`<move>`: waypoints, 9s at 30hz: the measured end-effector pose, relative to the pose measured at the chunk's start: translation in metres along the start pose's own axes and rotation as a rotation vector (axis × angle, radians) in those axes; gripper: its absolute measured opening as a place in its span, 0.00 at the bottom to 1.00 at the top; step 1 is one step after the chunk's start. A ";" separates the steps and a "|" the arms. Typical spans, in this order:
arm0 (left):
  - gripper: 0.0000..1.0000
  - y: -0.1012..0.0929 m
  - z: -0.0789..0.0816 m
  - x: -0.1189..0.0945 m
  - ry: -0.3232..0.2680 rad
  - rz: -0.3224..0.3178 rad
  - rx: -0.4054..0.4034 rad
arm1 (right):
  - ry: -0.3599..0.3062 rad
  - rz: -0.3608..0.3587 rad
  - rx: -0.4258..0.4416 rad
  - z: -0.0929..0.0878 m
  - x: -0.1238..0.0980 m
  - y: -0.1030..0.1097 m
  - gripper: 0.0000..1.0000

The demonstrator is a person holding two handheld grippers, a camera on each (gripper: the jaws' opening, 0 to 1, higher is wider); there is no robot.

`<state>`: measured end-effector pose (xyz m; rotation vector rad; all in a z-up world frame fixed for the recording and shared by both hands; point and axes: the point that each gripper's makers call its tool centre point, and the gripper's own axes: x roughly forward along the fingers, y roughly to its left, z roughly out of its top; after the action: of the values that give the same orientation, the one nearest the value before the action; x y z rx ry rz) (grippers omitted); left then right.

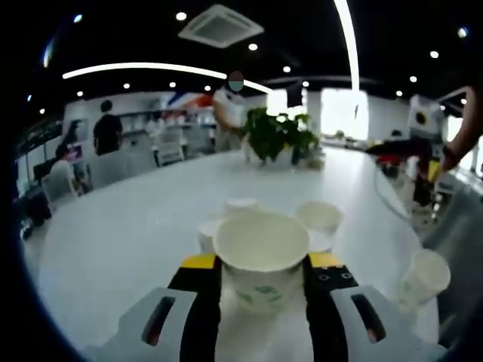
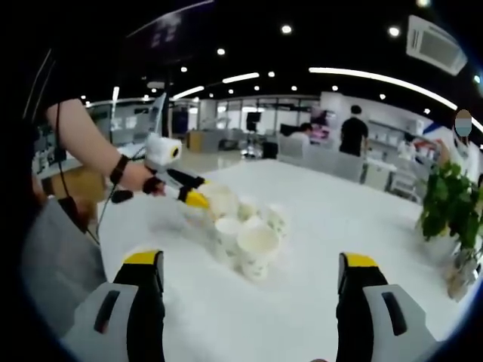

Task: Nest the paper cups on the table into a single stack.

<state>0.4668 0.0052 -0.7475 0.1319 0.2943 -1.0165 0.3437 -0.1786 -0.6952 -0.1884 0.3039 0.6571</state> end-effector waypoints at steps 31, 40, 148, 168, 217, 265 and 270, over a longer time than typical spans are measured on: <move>0.41 -0.046 0.051 -0.043 -0.096 0.014 0.013 | -0.040 0.000 -0.021 0.009 -0.018 0.016 0.93; 0.41 -0.058 0.060 -0.057 -0.118 0.009 0.007 | -0.036 0.001 -0.021 0.007 -0.019 0.023 0.93; 0.40 -0.193 0.058 -0.052 -0.126 -0.273 0.000 | -0.010 -0.015 -0.003 -0.012 -0.033 0.021 0.92; 0.41 -0.190 0.027 -0.056 -0.072 -0.260 -0.035 | 0.000 -0.005 -0.003 -0.014 -0.034 0.027 0.92; 0.43 -0.193 -0.012 -0.048 0.004 -0.273 -0.022 | 0.019 -0.009 0.000 -0.019 -0.036 0.027 0.91; 0.44 -0.181 -0.040 -0.039 0.073 -0.203 -0.012 | 0.028 -0.015 0.010 -0.025 -0.040 0.023 0.91; 0.44 -0.180 -0.041 -0.039 0.072 -0.197 -0.016 | 0.028 -0.014 0.013 -0.025 -0.039 0.022 0.90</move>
<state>0.2870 -0.0473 -0.7697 0.1269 0.3861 -1.2060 0.2953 -0.1901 -0.7070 -0.1873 0.3340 0.6392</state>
